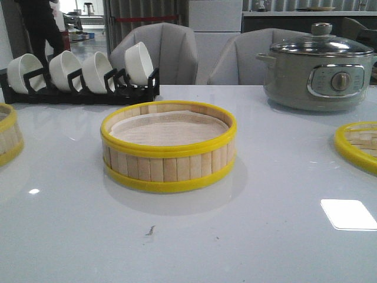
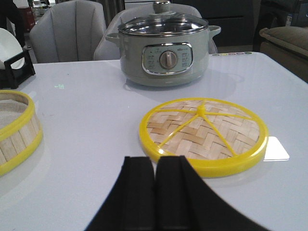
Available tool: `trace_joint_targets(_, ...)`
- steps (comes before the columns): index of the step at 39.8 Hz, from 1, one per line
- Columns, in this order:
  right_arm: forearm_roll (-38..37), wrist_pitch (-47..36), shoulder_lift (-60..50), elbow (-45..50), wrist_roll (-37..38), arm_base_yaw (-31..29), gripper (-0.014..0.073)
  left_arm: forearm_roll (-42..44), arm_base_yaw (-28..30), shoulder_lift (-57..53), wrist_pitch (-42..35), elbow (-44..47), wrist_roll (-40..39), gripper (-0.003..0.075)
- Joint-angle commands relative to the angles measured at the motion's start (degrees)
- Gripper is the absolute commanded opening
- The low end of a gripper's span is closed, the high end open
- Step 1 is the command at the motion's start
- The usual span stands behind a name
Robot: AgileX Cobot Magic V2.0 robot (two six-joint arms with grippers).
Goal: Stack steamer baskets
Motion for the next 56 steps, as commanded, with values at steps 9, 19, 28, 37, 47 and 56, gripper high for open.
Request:
trace_joint_targets(9,0.0,-5.1,-1.2,-0.8,-0.4,-0.3,0.0046,0.0,0.0,-0.8,-4.9,0.0,-0.1,0.0094)
trace_joint_targets(19,0.0,-5.1,-1.2,-0.8,-0.4,-0.3,0.0046,-0.3,0.0,-0.8,-4.6,0.0,-0.1,0.0094)
trace_joint_targets(28,0.0,-5.1,-1.2,-0.8,-0.4,-0.3,0.0046,-5.6,-0.1,2.4,1.0,-8.1,-0.1,0.0094)
trace_joint_targets(37,0.0,-5.1,-1.2,-0.8,-0.4,-0.3,0.0046,-3.6,-0.7,23.9,22.4,-37.6,-0.1,0.0094)
trace_joint_targets(47,0.0,-5.1,-1.2,-0.8,-0.4,-0.3,0.0046,-1.1,-1.1,48.1,43.7,-68.1,0.0,0.0094)
trace_joint_targets(56,0.0,-5.1,-1.2,-0.8,-0.4,-0.3,0.0046,-1.1,-1.1,56.9,52.3,-73.6,0.1,0.0094)
